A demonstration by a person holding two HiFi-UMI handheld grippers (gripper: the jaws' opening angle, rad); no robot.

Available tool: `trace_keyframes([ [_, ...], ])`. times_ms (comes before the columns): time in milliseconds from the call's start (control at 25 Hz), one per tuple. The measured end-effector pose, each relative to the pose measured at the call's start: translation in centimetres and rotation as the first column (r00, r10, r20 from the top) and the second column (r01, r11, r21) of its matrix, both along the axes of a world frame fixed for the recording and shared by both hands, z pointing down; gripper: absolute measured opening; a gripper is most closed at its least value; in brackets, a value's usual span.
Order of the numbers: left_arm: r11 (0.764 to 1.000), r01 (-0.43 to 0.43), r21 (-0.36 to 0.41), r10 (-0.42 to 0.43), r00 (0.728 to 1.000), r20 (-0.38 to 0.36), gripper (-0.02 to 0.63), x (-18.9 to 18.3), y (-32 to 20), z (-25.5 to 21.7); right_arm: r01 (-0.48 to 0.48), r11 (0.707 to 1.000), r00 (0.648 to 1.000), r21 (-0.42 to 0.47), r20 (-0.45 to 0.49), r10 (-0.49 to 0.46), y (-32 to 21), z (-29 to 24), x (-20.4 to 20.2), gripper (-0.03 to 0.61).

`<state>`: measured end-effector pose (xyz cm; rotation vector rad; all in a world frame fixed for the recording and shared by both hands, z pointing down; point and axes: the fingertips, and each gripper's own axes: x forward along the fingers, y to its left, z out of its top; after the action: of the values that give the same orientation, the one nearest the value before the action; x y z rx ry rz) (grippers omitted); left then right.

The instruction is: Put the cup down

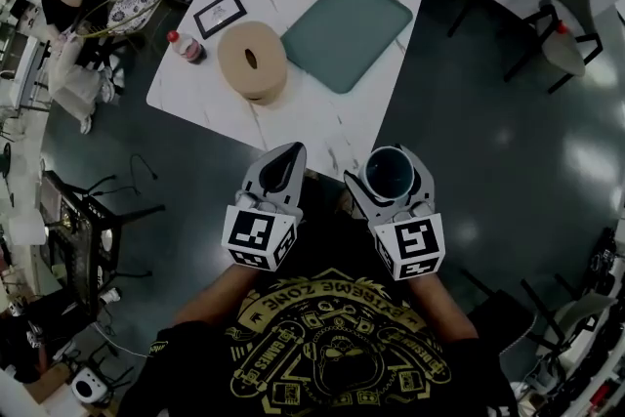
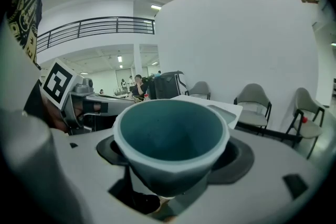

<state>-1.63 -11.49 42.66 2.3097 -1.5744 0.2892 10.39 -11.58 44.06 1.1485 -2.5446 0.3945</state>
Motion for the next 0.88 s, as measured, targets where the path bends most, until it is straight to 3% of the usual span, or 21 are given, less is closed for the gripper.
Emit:
trace_keyframes([
  [440,0.995,-0.099,0.001,0.099,0.995,-0.019,0.009,1.2,-5.0,0.2,-0.044,0.999,0.999,0.02,-0.01,0.044,-4.0,-0.7,-0.8,0.393],
  [880,0.992,-0.124,0.012,0.124,0.992,-0.009,0.009,-0.3,-11.1,0.6,-0.053,0.998,0.998,0.043,-0.033,0.055,-10.3,-0.5,-2.8,0.393],
])
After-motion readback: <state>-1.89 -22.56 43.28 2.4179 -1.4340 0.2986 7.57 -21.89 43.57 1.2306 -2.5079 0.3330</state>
